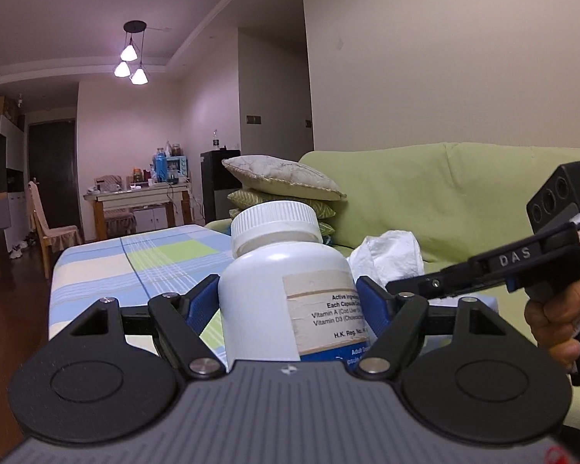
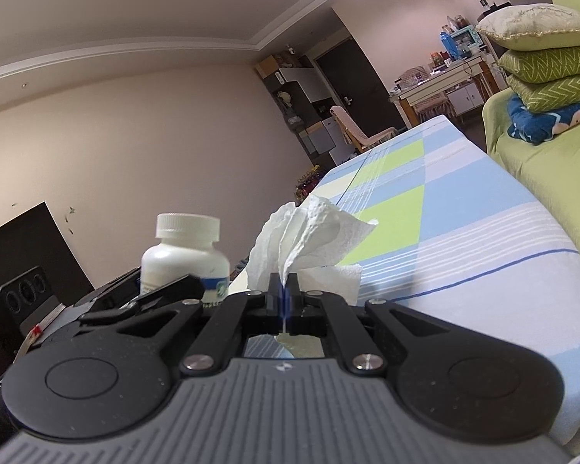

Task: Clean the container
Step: 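Turn the held bottle upright with the left gripper, cap up, then wipe the upright bottle's label with the right gripper's tissue while the left gripper holds it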

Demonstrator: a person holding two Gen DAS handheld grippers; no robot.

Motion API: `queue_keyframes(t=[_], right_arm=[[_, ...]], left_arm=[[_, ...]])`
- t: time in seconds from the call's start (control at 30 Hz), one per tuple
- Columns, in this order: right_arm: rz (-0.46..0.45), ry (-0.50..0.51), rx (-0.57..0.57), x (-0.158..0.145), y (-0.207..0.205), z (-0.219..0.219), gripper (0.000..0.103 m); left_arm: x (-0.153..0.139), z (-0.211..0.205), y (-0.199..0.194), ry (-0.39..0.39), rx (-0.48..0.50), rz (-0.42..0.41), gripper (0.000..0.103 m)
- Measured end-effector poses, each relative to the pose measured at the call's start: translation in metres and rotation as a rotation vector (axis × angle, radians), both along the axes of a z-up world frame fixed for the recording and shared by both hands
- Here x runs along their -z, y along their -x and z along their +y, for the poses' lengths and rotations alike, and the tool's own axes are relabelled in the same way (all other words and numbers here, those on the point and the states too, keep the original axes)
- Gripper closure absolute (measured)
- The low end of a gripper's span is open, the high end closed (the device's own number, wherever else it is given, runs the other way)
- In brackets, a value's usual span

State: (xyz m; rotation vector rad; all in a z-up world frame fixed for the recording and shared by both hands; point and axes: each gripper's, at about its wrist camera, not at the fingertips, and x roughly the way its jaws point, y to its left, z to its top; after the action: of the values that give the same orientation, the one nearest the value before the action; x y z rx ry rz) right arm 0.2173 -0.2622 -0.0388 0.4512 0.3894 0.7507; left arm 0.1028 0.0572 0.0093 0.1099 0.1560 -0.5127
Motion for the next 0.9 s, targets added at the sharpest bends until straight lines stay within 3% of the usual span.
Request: queue_keyframes(t=[0.23, 0.47, 0.67, 0.83, 0.9], right_arm=[[-0.005, 0.032, -0.106, 0.002, 0.009, 0.014, 0.103], [-0.019, 0.087, -0.196, 0.01, 0.031, 0.021, 0.103], [-0.044, 0.066, -0.295, 0.008, 0.043, 0.023, 0.103], [-0.025, 0.003, -0.282, 0.009, 0.035, 0.019, 0.103], [-0.02, 0.023, -0.255, 0.008, 0.03, 0.02, 0.103]], left_arm=[[0.009, 0.006, 0.007, 0.064, -0.027, -0.033, 0.028], [-0.001, 0.005, -0.016, 0.129, -0.053, -0.063, 0.028], [-0.001, 0.0, -0.038, 0.159, -0.035, -0.048, 0.028], [0.002, -0.006, -0.044, 0.155, -0.009, -0.034, 0.028], [0.003, -0.008, -0.045, 0.136, -0.008, -0.015, 0.028]])
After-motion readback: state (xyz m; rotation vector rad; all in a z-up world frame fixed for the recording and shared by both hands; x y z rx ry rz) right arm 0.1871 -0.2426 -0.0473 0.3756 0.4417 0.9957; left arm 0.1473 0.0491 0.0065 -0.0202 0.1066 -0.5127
